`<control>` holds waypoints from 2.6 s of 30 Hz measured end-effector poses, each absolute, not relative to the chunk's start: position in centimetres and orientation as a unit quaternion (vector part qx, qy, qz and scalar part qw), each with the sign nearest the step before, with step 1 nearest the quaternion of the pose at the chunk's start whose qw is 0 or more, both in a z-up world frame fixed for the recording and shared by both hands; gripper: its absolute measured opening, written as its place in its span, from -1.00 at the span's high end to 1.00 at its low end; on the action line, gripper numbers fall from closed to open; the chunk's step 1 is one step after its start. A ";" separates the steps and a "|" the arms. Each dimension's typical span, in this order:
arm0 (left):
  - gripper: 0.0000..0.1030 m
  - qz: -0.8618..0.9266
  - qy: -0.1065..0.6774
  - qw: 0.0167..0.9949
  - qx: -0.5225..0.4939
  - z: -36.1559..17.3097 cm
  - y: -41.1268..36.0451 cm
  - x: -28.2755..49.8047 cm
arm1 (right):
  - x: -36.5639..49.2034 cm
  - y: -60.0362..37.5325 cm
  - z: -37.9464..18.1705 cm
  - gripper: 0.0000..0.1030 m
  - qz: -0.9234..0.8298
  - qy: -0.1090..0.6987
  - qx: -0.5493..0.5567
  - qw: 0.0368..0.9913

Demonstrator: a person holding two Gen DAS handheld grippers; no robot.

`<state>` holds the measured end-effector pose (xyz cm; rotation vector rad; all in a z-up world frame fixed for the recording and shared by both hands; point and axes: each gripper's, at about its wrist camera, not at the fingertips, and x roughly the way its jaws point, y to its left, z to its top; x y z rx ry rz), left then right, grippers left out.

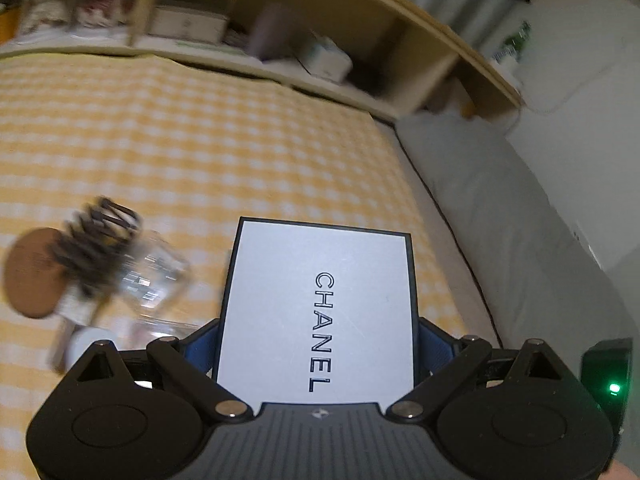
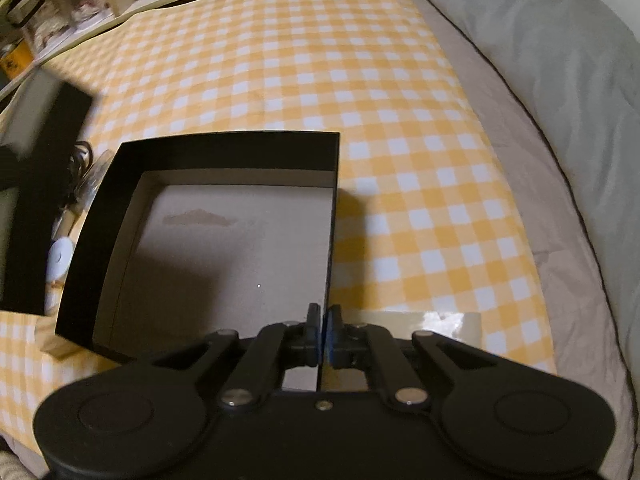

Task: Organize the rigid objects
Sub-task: 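Lower the CHANEL box into the black box with the left tool while the right tool steadies it, then open the left tool and withdraw it from the black box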

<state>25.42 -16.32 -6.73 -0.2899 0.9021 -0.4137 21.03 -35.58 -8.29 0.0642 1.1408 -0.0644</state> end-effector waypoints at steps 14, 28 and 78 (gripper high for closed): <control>-0.93 -0.194 0.483 0.838 -0.163 -15.6 -23.2 29.1 | 21.5 -36.4 -8.3 0.90 -0.013 0.534 0.029 0.845; -0.55 -0.251 0.503 0.808 -0.179 -14.9 -19.8 27.3 | 21.8 -37.5 -8.1 0.55 0.013 0.544 0.033 0.838; -1.00 -0.189 0.466 0.859 -0.090 -9.9 -9.3 21.9 | 20.1 -36.1 -9.4 0.87 0.010 0.553 0.003 0.833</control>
